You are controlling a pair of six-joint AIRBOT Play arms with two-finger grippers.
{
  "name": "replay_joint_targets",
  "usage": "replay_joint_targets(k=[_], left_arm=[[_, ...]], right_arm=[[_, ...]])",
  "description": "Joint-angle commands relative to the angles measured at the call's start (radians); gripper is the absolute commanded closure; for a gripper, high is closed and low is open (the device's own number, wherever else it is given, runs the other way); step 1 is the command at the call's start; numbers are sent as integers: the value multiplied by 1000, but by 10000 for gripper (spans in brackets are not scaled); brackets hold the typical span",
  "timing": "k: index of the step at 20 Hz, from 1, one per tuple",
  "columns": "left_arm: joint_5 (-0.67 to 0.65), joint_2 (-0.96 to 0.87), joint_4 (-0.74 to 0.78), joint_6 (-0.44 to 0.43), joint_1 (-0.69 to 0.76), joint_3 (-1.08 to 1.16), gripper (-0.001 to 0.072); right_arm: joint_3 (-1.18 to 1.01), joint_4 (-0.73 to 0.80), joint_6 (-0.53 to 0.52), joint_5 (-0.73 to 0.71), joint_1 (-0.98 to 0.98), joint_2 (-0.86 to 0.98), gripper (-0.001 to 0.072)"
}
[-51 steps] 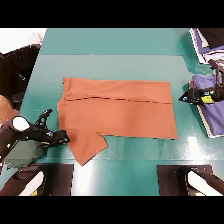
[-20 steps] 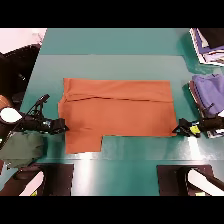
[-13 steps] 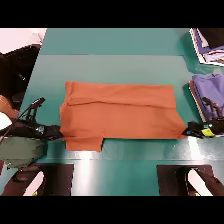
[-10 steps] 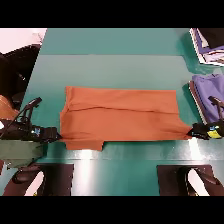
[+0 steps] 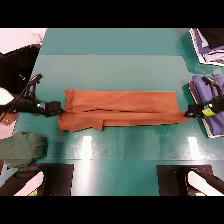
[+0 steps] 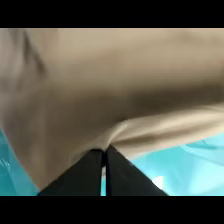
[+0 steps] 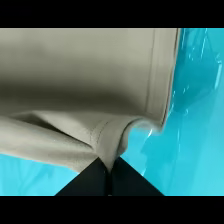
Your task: Fold the shirts.
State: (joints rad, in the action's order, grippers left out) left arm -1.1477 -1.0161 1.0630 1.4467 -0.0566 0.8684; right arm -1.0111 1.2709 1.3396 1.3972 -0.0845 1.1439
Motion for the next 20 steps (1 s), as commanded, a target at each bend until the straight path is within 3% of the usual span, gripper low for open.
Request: replay_joint_targets(k=[1, 7, 8, 9, 10, 11, 13, 14, 16, 17, 19, 20], left_arm=[[122, -226, -12, -79, -1, 140, 680], [201, -377, -17, -120, -1, 284, 678], [212, -377, -17, -120, -1, 289, 643], [212, -377, -21, -119, -1, 298, 414], [211, -376, -31, -119, -2, 308, 208], [187, -375, -35, -118, -2, 324, 188], [101, -375, -35, -119, -2, 362, 190], [56, -375, -37, -119, -1, 373, 280], [13, -375, -54, -120, -1, 375, 682], [10, -375, -70, -119, -1, 375, 680], [10, -375, -124, -119, -1, 375, 680], [14, -376, -151, -119, 7, 375, 680]], right_arm=[[-150, -29, 13, -44, 29, 198, 698], [-326, -146, 13, -56, 24, 399, 692], [-344, -167, 13, -60, 23, 417, 577], [-364, -183, 12, -60, 17, 432, 379], [-376, -198, 10, -57, 7, 439, 329], [-377, -215, -10, -45, -8, 437, 326], [-356, -230, -45, 0, -49, 415, 326], [-320, -229, -58, 3, -76, 395, 325], [-231, -230, -70, -17, -148, 362, 322], [-190, -235, -70, -23, -187, 359, 320], [-120, -311, -109, -29, -256, 381, 176], [-97, -359, -130, -34, -276, 400, 177]])
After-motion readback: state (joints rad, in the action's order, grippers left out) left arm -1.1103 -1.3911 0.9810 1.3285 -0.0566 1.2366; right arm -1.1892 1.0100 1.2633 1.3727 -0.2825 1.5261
